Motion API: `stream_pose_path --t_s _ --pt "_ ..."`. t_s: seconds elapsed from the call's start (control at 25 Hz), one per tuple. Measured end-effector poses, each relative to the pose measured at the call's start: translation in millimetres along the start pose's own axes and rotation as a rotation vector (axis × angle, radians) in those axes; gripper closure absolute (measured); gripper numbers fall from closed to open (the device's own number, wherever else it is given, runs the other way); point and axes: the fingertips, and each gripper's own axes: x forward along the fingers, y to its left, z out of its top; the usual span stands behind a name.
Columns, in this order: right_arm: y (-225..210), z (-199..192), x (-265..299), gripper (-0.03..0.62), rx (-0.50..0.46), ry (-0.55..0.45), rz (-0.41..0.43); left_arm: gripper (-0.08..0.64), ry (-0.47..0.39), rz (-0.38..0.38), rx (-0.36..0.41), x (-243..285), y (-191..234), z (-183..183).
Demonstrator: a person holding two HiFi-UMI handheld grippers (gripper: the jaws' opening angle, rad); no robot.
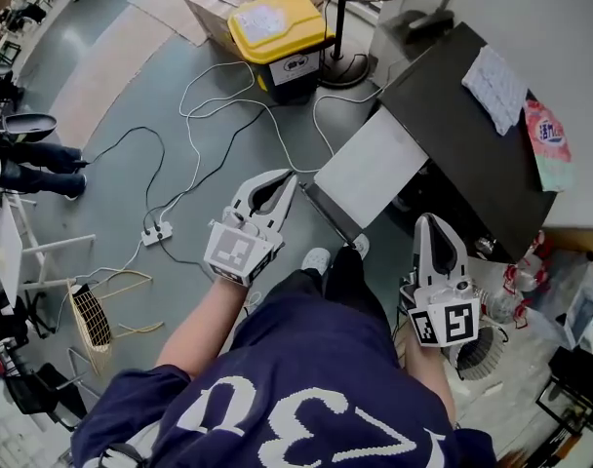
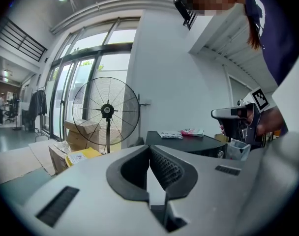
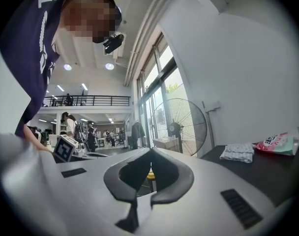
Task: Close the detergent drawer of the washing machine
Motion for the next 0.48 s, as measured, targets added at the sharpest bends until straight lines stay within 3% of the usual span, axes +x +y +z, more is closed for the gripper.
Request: stream_pose_path --t_s 0.2,0.4,0.48 --pt "-28.1 6.7 28.7 0.577 -0.005 0.003 0.1 0.54 -0.001 0.062 -0.007 28.3 3.8 7.9" --pt "-50.2 -0.4 46.2 0.577 0.02 0.032 0.215 0.54 0.016 0.13 -0.106 52.1 7.8 2.0" --pt "-55.8 -8.7 48.9 0.577 0.046 0.045 0.25 0.54 0.029 0.145 -0.088 59.4 6.8 -1.1"
